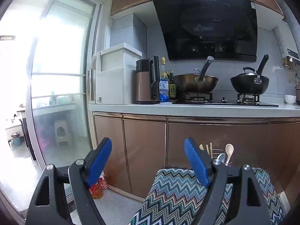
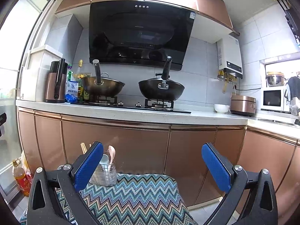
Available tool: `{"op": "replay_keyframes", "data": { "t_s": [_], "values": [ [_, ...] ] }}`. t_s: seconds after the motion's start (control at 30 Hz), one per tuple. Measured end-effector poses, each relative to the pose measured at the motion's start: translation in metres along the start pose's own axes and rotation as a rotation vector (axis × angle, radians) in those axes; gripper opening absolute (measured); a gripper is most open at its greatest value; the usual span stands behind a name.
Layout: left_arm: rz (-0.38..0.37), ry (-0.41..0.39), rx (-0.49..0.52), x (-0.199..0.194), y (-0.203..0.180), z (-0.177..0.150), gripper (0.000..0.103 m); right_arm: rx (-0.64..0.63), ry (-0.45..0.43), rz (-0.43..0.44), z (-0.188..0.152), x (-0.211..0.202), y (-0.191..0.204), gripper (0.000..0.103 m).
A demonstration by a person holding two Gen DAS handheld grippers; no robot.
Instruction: Organize utensils
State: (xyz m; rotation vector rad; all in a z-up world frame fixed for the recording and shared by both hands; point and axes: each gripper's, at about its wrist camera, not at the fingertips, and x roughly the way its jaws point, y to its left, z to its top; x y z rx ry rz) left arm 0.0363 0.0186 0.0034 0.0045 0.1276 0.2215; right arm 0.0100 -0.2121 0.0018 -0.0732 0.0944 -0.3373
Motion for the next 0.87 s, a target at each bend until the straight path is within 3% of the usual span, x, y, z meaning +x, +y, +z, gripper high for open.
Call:
{"op": "replay_keyframes", "data": {
  "t_s": [0.87],
  "values": [
    [-0.039, 0.017, 0.017, -0.0038, -0.0022, -0.0053, 0.079, -0.006, 0.015, 0.008, -0.0043, 0.0012, 0.0027, 0.103]
  ]
}}
